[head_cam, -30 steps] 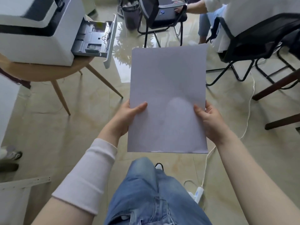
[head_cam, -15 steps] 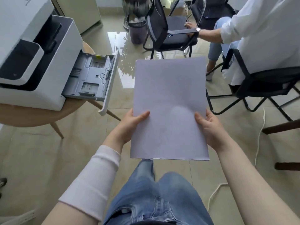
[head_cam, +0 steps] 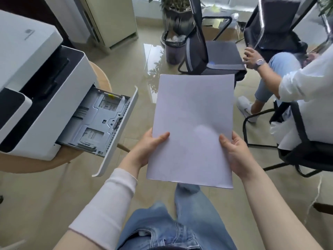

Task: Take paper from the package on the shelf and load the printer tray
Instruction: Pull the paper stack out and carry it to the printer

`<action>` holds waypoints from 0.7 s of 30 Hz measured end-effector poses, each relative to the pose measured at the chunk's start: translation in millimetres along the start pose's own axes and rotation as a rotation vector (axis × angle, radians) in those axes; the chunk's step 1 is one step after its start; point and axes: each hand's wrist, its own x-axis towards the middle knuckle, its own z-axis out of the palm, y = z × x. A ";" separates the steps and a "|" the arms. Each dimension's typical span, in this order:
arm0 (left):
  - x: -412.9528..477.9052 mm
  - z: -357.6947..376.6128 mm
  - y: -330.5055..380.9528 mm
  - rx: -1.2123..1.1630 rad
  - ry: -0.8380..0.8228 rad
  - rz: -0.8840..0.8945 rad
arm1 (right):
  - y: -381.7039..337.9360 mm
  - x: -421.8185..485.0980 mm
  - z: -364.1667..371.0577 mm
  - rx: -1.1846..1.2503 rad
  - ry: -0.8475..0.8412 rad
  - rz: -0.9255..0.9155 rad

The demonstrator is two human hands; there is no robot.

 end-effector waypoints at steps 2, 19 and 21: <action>20.3 9.8 12.7 -0.020 0.052 0.000 | -18.6 29.7 -6.2 -0.026 -0.042 0.019; 90.2 -53.9 66.6 -0.233 0.472 0.135 | -91.6 226.6 100.2 -0.421 -0.439 0.253; 87.3 -61.3 63.4 -0.282 0.531 0.129 | -89.6 239.1 117.9 -0.471 -0.478 0.285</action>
